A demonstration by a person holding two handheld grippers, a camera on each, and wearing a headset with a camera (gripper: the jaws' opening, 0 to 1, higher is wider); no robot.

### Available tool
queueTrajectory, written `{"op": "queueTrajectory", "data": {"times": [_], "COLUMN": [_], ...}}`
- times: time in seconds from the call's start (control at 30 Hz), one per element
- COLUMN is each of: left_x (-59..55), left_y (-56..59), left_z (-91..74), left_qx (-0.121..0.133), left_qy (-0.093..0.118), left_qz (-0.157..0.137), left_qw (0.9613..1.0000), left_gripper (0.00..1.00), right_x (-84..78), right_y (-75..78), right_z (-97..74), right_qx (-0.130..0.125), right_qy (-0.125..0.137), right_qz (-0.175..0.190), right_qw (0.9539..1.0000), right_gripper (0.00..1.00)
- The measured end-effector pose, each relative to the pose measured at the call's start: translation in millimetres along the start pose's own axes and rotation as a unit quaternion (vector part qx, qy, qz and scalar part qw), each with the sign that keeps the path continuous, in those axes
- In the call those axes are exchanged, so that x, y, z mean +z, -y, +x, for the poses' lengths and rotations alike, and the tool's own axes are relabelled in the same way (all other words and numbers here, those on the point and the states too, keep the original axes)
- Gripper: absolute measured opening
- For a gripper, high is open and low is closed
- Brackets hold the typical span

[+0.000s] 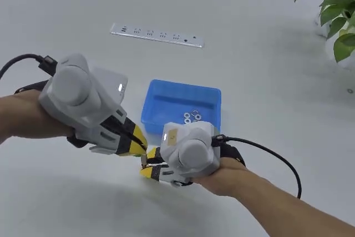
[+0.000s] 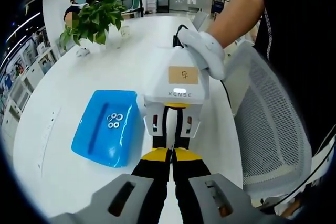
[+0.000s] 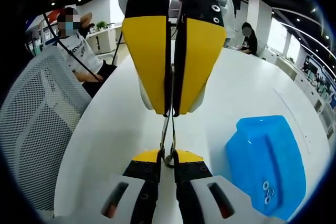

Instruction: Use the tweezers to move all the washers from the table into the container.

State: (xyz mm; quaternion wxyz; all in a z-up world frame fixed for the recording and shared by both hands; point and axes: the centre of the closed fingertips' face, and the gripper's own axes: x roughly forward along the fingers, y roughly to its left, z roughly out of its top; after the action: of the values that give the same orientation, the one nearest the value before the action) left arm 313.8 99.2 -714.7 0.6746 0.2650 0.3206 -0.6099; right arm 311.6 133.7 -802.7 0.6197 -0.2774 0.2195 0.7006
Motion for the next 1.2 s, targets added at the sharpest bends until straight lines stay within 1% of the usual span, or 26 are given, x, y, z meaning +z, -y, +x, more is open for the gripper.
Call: {"op": "queueTrajectory", "data": {"times": [0.27, 0.5, 0.63, 0.93, 1.2], "left_x": [-2.0, -2.4, 1.3, 11.8, 24.1], "left_y": [-2.2, -0.5, -0.4, 0.4, 0.8], "left_z": [-1.4, -1.8, -3.5, -9.7, -17.5], "left_qx": [0.003, 0.003, 0.005, 0.008, 0.012], "left_qy": [-0.002, -0.004, 0.001, 0.004, 0.006], "left_qz": [-0.001, 0.000, 0.000, 0.007, 0.017], "left_qw": [1.0000, 1.0000, 1.0000, 0.9999, 0.9998], "left_gripper": [0.05, 0.05, 0.05, 0.05, 0.05], "right_x": [-0.1, -0.3, 2.1, 8.0, 15.3], "right_y": [1.3, -0.1, 0.8, 2.1, 3.8], "right_z": [1.0, 0.3, -2.9, -12.4, -24.1], "right_qx": [0.000, 0.000, -0.003, -0.009, -0.016], "right_qy": [-0.006, -0.008, -0.004, -0.004, -0.003], "right_qz": [0.002, 0.000, 0.003, -0.003, -0.008], "right_qw": [1.0000, 1.0000, 1.0000, 1.0000, 0.9998], "right_gripper": [0.09, 0.09, 0.09, 0.09, 0.09]}}
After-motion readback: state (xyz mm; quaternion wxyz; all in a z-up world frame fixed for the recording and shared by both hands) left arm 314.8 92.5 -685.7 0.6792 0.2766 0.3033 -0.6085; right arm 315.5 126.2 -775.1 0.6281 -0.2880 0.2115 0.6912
